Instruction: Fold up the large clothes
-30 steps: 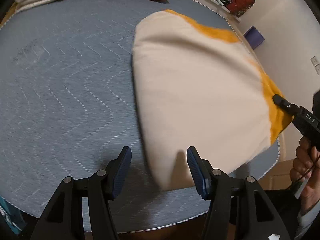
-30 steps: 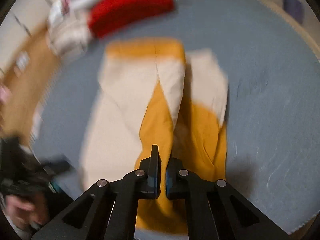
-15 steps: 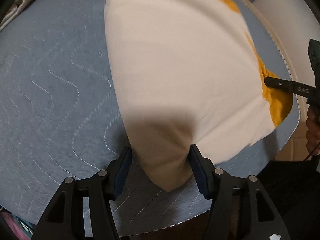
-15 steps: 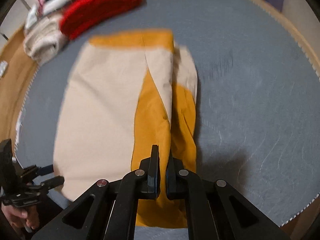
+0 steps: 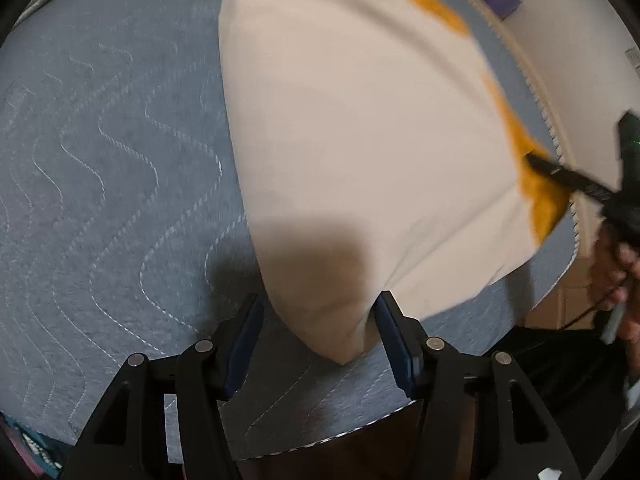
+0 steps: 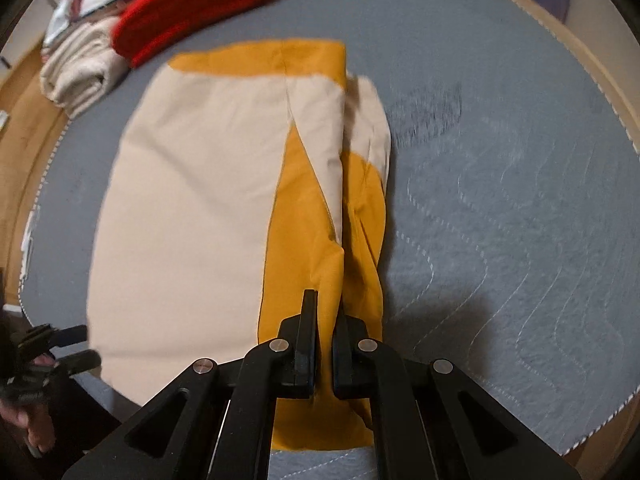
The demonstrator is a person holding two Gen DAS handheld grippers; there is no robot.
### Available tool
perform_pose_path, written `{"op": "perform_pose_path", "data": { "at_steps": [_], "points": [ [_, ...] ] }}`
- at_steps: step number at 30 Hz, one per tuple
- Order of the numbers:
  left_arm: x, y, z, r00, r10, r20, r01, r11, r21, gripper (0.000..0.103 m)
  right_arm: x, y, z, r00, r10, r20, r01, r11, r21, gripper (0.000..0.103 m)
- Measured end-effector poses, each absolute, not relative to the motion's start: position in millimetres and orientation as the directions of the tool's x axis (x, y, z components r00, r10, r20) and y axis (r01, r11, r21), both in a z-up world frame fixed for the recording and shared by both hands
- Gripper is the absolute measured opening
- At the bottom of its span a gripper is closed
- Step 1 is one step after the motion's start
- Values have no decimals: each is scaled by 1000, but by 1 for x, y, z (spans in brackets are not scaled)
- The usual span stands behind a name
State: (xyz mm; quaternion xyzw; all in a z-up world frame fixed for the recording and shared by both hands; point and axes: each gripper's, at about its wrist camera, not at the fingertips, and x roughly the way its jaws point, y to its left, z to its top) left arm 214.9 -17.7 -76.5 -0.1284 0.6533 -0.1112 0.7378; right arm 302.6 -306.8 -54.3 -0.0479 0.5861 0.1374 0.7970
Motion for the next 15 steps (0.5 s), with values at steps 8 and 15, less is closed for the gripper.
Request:
{"op": "perform_pose_path", "data": {
  "at_steps": [8, 15],
  "points": [
    [216, -29, -63, 137, -320, -937, 36, 947, -319, 54, 288, -320, -46, 193, 213, -958, -325, 935, 142, 13],
    [220, 7, -52, 191, -365, -911, 1, 929, -371, 52, 270, -328, -67, 85, 186, -979, -386, 912, 140, 27]
  ]
}}
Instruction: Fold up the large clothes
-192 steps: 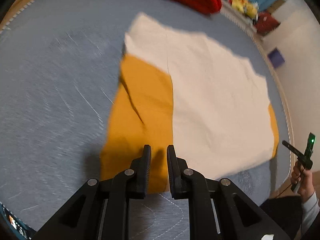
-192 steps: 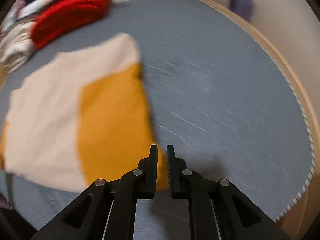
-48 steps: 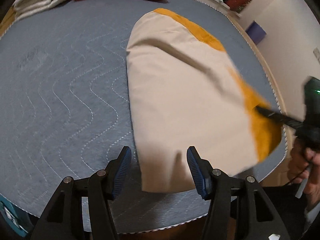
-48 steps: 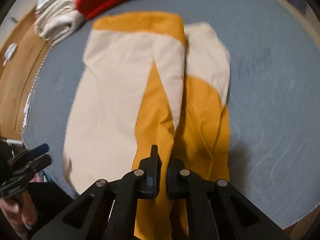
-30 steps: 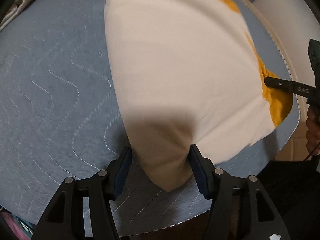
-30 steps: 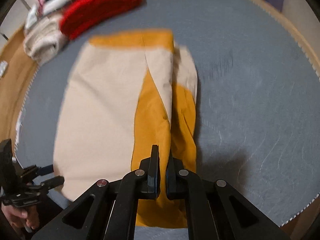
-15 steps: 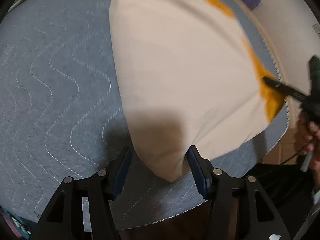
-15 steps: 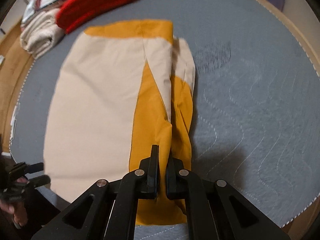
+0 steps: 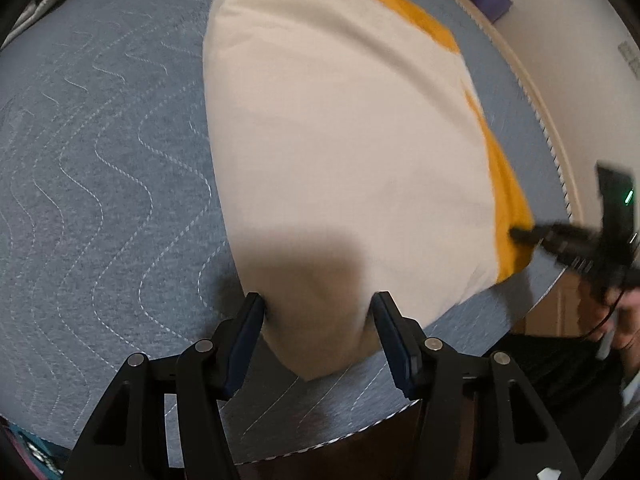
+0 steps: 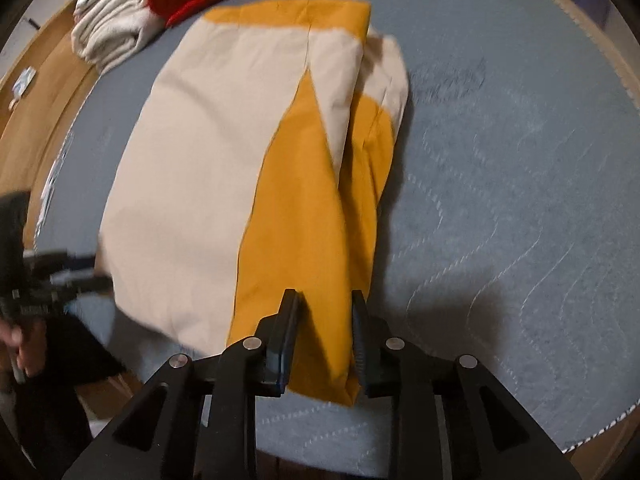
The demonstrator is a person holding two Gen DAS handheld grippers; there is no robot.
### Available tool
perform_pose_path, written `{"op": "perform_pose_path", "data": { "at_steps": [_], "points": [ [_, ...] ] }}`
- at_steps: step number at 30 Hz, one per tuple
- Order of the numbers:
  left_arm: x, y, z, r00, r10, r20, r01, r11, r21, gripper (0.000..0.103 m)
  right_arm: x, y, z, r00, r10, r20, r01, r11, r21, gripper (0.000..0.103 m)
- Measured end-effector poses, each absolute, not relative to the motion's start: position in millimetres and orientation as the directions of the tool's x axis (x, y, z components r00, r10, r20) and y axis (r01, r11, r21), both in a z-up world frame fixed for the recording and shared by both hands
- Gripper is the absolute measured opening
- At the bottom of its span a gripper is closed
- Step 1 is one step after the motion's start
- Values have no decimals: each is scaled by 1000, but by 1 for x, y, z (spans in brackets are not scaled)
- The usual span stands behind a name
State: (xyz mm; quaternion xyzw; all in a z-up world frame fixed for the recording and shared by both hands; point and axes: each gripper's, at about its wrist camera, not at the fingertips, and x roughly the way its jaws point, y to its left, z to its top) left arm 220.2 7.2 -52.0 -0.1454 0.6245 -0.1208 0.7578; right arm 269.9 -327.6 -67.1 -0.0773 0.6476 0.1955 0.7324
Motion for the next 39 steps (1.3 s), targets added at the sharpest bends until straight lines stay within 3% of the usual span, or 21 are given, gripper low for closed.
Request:
{"op": "perform_pose_path", "data": {
  "at_steps": [3, 4, 5, 10, 12, 15, 18, 23, 26, 28, 31, 34, 37, 39],
  "points": [
    [227, 17, -46, 221, -372, -901, -24, 922, -386, 52, 262, -327, -73, 71, 157, -985, -434, 894, 111, 21],
    [228, 20, -48, 219, -367, -904, -32, 923, -383, 52, 259, -326, -74, 77, 149, -986, -453, 886, 98, 6],
    [230, 21, -55, 199, -346, -917, -41, 932, -360, 52, 257, -326, -73, 85, 152, -985, -468, 878, 96, 3],
    [234, 22, -76, 132, -307, -943, -61, 947, -316, 56, 265, -338, -81, 80, 65, -995, -404, 914, 27, 1],
    [235, 24, -67, 132, -314, -940, -57, 944, -324, 50, 266, -341, -89, 75, 8, -997, -409, 912, -24, 1],
    [245, 33, -44, 164, -338, -927, -17, 939, -345, 50, 270, -346, -88, 92, -38, -995, -382, 922, -70, 0],
    [267, 43, -14, 221, -317, -922, 53, 948, -313, 50, 282, -359, -64, 191, 11, -981, -316, 947, -51, 1],
    [301, 40, -12, 260, -305, -916, 179, 948, -264, 50, 296, -371, -6, 437, 179, -881, -225, 971, 86, 6],
    [305, 28, -59, 170, -268, -948, 188, 954, -235, 49, 304, -359, -2, 452, 241, -859, -218, 963, 156, 14],
    [306, 20, -77, 135, -170, -976, 205, 969, -141, 50, 308, -347, -5, 457, 261, -850, -225, 959, 174, 20],
    [310, 14, -60, 204, -187, -961, 232, 963, -138, 50, 320, -333, -18, 453, 295, -841, -227, 951, 211, 30],
    [314, 16, -56, 233, -166, -958, 226, 968, -113, 50, 343, -324, -24, 451, 317, -835, -241, 943, 228, 32],
    [320, 16, -60, 251, -135, -958, 220, 972, -80, 50, 368, -312, -39, 453, 296, -841, -191, 953, 233, 44],
    [324, 11, -62, 257, -132, -957, 216, 973, -76, 50, 387, -304, -52, 437, 297, -849, -155, 955, 254, 44]
  ]
}}
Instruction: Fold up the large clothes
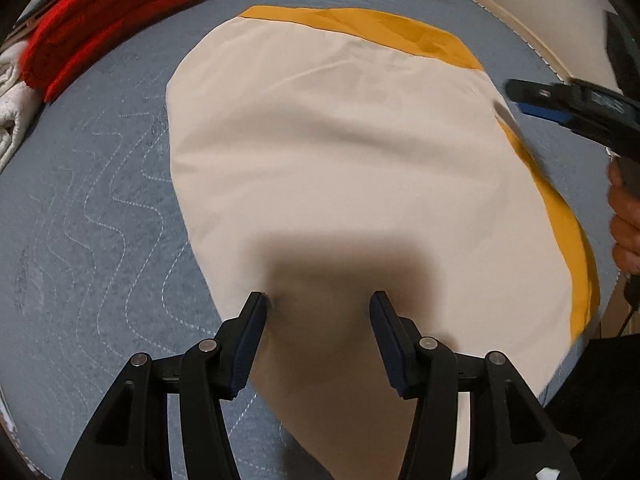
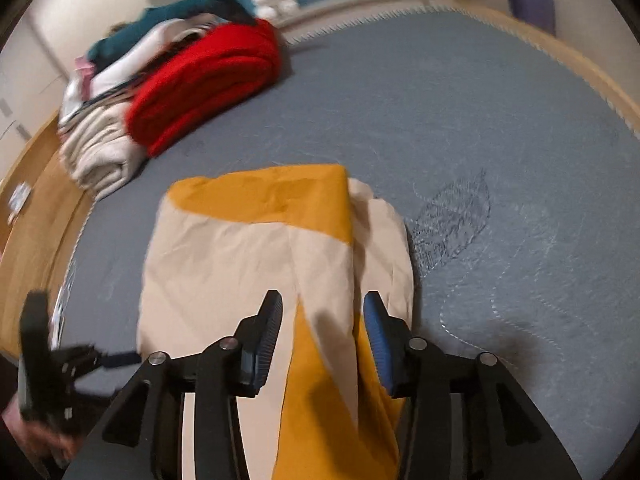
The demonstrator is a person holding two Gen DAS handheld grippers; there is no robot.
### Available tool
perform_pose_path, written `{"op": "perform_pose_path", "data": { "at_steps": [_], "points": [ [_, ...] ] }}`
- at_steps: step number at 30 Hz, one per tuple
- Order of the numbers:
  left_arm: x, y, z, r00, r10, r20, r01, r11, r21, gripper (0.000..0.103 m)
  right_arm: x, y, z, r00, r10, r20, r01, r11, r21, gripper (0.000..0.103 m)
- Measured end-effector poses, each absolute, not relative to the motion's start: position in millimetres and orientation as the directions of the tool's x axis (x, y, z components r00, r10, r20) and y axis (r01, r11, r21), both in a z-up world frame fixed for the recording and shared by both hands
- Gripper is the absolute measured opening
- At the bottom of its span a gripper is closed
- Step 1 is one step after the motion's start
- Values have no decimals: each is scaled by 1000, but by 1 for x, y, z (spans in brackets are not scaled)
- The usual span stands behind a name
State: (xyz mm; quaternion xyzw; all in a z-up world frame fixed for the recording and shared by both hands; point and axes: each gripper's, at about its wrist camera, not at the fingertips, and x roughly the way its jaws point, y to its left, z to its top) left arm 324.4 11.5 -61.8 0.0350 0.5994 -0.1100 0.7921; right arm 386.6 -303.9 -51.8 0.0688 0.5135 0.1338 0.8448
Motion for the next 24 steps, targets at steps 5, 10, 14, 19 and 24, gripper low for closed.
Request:
{"op": "perform_pose_path", "data": {
  "at_steps": [5, 10, 14, 19, 24],
  "points": [
    [338, 3, -64, 274, -140, -951, 193, 977, -89, 50, 426, -296, -87, 403, 280, -871, -64, 958, 279, 44],
    [356, 7, -65, 294, -156, -943, 187, 977, -103, 50, 448, -293, -97, 417, 326, -848, -60, 941, 332, 14],
    [378, 17, -62, 359, -177, -916, 162, 979, -126, 50, 454, -296, -86, 467, 329, -821, -55, 937, 344, 3],
    [411, 44, -65, 462, -215, -860, 61, 975, -211, 50, 461, -295, -93, 440, 248, -863, 2, 961, 276, 3],
    [436, 69, -72, 506, -269, -820, -34, 943, -330, 49, 470, -286, -110, 411, 198, -890, 13, 975, 223, 3]
  ]
}}
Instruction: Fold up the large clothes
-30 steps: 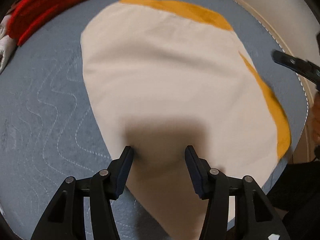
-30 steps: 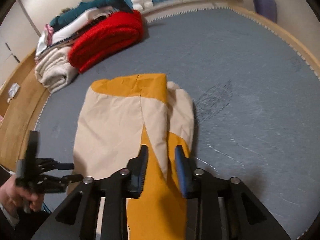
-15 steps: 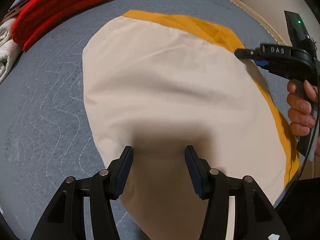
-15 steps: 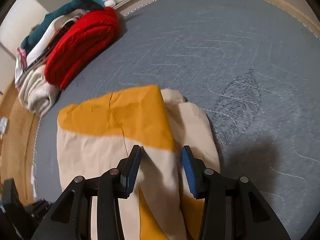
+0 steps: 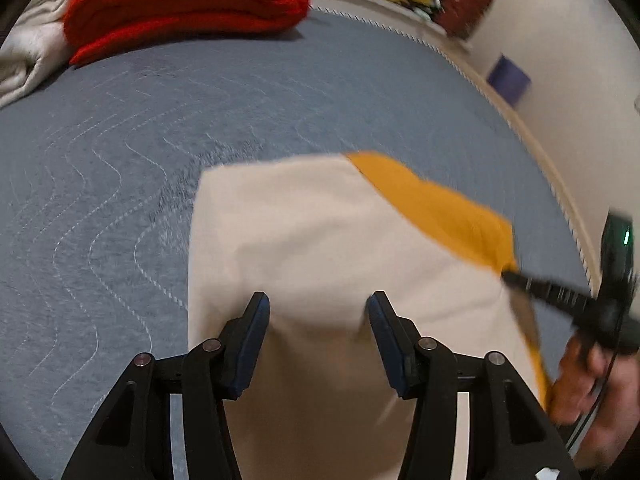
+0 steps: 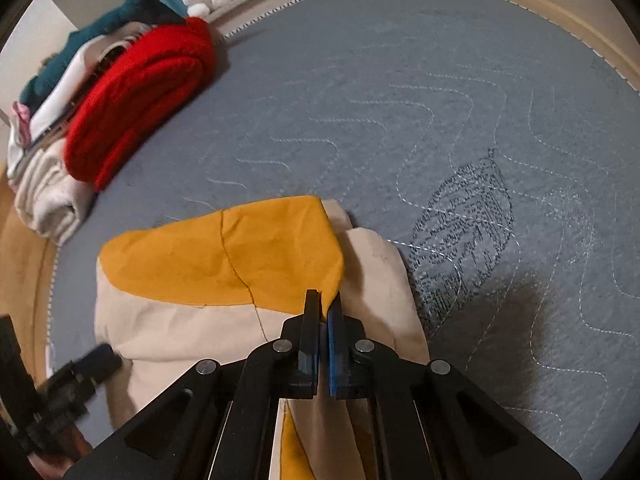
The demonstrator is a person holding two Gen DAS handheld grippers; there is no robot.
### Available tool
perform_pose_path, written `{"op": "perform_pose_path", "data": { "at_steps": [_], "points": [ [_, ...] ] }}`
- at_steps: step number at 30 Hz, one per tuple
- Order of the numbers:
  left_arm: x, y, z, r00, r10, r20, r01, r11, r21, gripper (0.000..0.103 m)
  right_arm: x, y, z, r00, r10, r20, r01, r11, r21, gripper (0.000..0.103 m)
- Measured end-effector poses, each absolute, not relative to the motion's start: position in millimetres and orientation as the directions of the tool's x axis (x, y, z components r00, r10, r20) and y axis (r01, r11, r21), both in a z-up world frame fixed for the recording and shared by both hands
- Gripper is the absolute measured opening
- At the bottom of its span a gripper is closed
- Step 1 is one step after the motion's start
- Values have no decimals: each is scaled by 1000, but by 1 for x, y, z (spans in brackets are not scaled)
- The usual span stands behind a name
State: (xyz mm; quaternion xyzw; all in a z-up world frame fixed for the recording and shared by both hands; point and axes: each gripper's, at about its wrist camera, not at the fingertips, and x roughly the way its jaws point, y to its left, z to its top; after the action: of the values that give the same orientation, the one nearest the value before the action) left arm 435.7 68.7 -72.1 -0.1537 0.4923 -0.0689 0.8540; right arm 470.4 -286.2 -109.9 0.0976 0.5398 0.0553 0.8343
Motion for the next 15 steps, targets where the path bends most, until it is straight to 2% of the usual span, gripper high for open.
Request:
{"op": "perform_pose_path", "data": {
  "at_steps": [4, 7, 8, 10, 11, 12, 14, 15],
  "points": [
    [448, 92, -66, 547, -266, -794, -96, 922, -375, 43, 476, -280, -118, 394, 189, -900, 14, 977, 212, 4],
    [444, 121, -67, 530, -209, -822, -222, 901, -372, 44, 474, -282, -120, 380, 199, -903, 5, 976, 217, 16],
    [442, 130, -70, 521, -246, -817, -238, 878, -416, 46, 472, -283, -117, 384, 188, -904, 5, 979, 206, 22],
    [436, 146, -78, 470, -371, -801, -257, 811, -526, 57, 467, -289, -108, 388, 198, -900, -6, 977, 213, 32],
    [433, 149, -83, 431, -415, -801, -260, 793, -551, 66, 464, -292, -105, 371, 223, -901, -24, 973, 231, 38],
    [429, 150, -90, 379, -462, -802, -260, 779, -571, 69, 461, -294, -104, 350, 241, -905, -38, 969, 243, 42],
    [417, 149, -104, 299, -502, -812, -262, 775, -575, 69, 454, -299, -110, 268, 274, -923, -71, 962, 265, 55],
    [411, 148, -112, 265, -516, -815, -256, 777, -575, 69, 450, -301, -112, 247, 280, -928, -77, 960, 270, 57]
  ]
}}
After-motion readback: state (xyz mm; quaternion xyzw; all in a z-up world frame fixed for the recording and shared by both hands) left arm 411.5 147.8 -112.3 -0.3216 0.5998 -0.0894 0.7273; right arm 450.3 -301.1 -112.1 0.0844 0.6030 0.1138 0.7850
